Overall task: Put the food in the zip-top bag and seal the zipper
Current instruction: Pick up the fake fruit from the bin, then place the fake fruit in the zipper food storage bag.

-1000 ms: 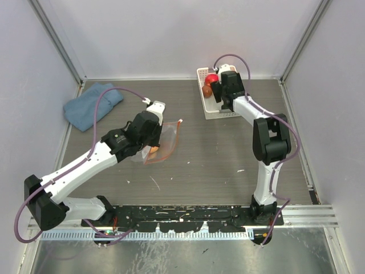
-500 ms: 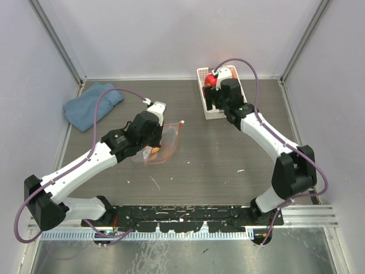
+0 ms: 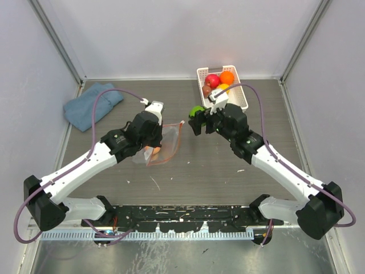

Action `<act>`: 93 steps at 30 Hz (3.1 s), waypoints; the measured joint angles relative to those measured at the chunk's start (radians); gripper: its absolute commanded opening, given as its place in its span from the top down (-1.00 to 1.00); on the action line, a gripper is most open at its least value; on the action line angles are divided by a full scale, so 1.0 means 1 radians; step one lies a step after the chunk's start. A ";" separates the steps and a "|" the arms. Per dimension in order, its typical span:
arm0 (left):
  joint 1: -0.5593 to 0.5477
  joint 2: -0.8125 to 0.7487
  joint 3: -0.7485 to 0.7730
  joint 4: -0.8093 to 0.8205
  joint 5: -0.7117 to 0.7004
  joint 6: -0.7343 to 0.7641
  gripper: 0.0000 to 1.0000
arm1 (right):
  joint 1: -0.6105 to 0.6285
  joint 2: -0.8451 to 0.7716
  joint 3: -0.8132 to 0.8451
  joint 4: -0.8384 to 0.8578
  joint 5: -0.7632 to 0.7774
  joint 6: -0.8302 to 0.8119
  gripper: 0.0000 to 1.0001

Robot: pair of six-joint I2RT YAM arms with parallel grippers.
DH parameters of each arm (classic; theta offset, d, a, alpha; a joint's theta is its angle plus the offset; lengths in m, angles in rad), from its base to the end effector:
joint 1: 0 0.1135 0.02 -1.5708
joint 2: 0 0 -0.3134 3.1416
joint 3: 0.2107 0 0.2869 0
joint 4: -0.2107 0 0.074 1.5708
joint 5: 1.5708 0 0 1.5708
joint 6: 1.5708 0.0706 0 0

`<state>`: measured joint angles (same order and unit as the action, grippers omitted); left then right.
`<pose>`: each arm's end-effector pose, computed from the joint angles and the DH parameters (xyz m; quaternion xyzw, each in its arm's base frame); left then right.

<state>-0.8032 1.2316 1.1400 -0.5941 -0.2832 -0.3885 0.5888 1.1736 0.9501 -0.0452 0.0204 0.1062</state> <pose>0.2297 -0.2096 0.3534 0.1250 0.8879 -0.1324 0.4225 0.2711 0.1793 0.3604 -0.1841 0.7738 0.1987 0.5725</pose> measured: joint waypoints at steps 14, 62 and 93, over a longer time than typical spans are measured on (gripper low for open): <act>0.000 -0.033 0.000 0.000 0.047 -0.098 1.00 | 0.133 -0.118 -0.201 0.347 -0.349 0.067 -0.02; 0.000 -0.069 -0.031 0.089 0.291 -0.202 1.00 | 0.150 0.243 -0.341 0.726 -0.299 0.293 -0.10; -0.003 -0.019 -0.026 0.023 0.246 -0.160 1.00 | 0.229 0.256 -0.362 0.712 -0.433 -0.041 -0.13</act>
<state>-0.8066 1.2121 1.1145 -0.5713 -0.0372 -0.5484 0.8173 1.4292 0.5884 0.6670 -0.4126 0.0654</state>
